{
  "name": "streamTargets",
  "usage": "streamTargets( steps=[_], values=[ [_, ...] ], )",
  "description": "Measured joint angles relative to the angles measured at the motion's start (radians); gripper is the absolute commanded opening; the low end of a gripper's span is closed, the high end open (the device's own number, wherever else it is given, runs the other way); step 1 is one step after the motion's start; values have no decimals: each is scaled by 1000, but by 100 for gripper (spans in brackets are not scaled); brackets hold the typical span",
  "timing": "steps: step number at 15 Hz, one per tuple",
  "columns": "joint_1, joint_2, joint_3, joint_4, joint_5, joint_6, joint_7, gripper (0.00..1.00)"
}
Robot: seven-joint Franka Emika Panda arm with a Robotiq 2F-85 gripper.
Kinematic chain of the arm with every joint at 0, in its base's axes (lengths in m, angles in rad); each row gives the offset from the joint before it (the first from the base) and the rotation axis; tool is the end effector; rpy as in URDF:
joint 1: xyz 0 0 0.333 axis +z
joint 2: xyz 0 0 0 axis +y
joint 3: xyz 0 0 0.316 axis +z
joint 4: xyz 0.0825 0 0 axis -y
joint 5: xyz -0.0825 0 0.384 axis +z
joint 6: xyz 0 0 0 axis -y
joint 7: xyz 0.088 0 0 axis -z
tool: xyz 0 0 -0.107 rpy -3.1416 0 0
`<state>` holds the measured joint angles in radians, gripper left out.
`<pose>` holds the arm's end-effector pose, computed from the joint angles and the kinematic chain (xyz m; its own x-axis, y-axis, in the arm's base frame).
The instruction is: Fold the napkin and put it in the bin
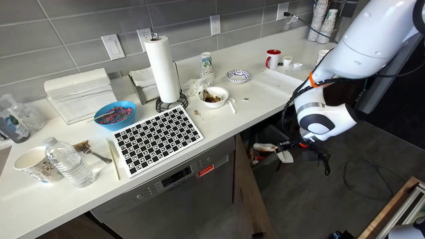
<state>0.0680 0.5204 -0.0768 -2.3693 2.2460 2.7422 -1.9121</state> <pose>0.4139 -0.0399 0.0820 0.8666 -0.3332 0.3715 -0.1794 -0.9027 -0.3911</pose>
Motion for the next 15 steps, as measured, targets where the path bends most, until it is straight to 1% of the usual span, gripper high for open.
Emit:
streamTargets(
  steps=[4,10,15],
  values=[
    [3,69,-15,65,69,0,-51,0],
    [6,152,-29,165,111,0,-83,0],
    [25,204,-48,247,166,-2,-130,0]
  ],
)
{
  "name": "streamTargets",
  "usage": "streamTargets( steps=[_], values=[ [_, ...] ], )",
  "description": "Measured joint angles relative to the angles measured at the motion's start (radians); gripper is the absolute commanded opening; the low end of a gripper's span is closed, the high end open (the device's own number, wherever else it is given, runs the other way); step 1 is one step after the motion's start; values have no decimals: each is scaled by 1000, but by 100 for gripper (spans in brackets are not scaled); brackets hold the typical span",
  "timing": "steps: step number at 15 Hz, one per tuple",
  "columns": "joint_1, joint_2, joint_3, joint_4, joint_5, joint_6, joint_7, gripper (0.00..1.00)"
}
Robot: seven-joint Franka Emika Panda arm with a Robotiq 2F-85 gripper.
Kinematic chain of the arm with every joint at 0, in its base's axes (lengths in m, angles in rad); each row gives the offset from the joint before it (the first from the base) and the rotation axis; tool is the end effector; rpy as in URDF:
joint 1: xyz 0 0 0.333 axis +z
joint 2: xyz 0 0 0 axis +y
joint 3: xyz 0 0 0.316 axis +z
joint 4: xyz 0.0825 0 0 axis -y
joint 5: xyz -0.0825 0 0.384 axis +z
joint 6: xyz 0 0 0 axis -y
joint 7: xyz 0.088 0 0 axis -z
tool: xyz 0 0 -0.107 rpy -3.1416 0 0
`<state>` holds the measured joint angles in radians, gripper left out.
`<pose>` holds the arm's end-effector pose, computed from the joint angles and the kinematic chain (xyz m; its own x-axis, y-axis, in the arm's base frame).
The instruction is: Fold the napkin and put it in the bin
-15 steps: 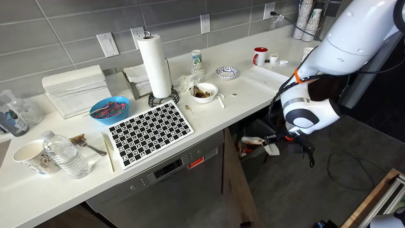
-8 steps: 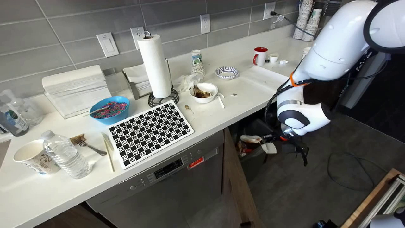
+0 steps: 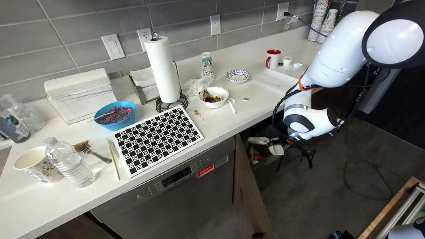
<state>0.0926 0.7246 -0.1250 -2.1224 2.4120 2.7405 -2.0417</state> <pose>0.4733 -0.0510 0.0408 0.8128 -0.3496 0.4659 -0.1943 -0.9168 -0.3489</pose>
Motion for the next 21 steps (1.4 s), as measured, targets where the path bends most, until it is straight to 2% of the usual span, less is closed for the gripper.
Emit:
streamTargets(
  steps=[4,10,21],
  values=[
    [1,35,-2,44,38,-17,-8,0],
    [80,89,-84,82,40,-74,-3,0],
    [110,160,-96,188,39,-74,18,0]
  ],
)
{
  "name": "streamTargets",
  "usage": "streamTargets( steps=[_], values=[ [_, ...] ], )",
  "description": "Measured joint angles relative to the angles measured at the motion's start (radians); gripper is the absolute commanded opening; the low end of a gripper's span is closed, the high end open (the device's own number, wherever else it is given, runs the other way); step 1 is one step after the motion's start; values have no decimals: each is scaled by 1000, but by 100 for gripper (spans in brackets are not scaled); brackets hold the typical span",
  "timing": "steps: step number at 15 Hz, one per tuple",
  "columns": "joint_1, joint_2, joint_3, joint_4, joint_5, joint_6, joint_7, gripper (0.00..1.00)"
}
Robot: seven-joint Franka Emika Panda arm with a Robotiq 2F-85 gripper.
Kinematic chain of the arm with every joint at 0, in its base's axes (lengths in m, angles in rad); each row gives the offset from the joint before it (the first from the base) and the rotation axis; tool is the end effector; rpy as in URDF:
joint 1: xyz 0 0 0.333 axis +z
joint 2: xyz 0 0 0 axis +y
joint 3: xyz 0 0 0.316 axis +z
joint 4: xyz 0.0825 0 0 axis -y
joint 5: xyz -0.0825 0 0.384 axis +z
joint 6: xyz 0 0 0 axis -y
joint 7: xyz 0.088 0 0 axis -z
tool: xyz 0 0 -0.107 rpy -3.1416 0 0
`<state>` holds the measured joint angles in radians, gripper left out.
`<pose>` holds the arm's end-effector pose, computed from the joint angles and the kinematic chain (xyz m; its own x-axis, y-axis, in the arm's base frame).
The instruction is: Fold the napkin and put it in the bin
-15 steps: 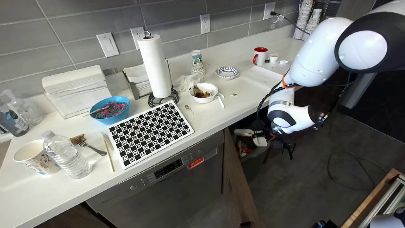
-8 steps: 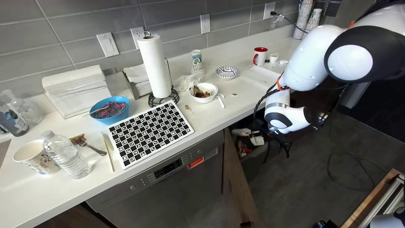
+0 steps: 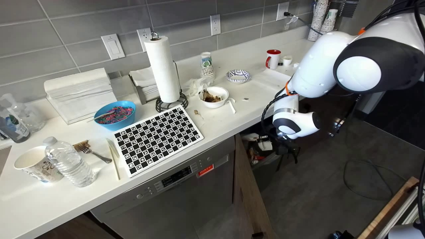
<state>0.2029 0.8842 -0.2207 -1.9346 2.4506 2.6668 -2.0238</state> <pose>0.5259 -0.0421 0.0102 0.7793 -0.3104 0.5443 -0.1265 -0.9287 -0.3485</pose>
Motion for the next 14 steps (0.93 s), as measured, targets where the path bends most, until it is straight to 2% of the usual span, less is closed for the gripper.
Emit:
streamTargets(
  steps=[1,2,3,11,12,14],
  values=[
    [0,5,-2,10,0,0,3,26],
    [0,11,-4,21,0,0,6,28],
    [0,17,-6,31,0,2,12,34],
    [0,47,-8,73,-4,3,58,94],
    [0,47,-8,73,-7,5,79,99],
    [-2,48,-4,70,-17,14,137,100]
  ],
)
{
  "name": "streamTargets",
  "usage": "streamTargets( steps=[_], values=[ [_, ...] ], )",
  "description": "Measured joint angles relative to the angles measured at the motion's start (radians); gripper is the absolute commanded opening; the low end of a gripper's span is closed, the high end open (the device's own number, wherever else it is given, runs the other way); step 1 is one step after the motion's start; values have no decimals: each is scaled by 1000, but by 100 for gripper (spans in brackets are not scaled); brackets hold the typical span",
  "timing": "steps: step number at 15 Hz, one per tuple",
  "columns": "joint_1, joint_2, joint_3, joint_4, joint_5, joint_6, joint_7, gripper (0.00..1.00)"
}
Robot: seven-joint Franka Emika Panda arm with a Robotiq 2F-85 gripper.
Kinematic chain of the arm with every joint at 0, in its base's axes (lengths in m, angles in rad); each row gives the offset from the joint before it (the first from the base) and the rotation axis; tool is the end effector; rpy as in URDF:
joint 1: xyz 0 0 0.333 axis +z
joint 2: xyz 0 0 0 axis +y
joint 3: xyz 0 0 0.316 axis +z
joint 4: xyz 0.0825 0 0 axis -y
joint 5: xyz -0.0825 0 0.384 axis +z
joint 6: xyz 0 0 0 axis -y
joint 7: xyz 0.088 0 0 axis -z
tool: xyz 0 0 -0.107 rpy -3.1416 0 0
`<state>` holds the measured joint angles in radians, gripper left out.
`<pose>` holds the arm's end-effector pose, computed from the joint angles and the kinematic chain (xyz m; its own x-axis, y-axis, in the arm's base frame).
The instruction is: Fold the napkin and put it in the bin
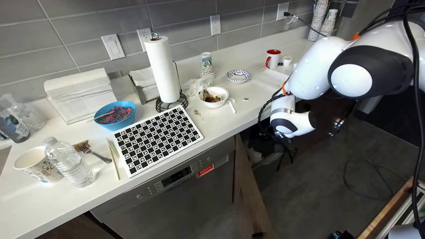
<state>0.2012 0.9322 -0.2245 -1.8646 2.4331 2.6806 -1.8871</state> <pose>0.5420 -0.0451 0.0022 0.7578 -0.4077 0.5095 -0.2099 -0.8916 -0.4012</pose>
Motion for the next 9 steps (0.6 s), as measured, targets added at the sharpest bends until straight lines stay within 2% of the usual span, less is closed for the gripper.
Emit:
streamTargets(
  steps=[3,9],
  values=[
    [-5,-2,17,-21,-91,22,130,100],
    [-6,-49,57,-146,-477,65,455,100]
  ],
)
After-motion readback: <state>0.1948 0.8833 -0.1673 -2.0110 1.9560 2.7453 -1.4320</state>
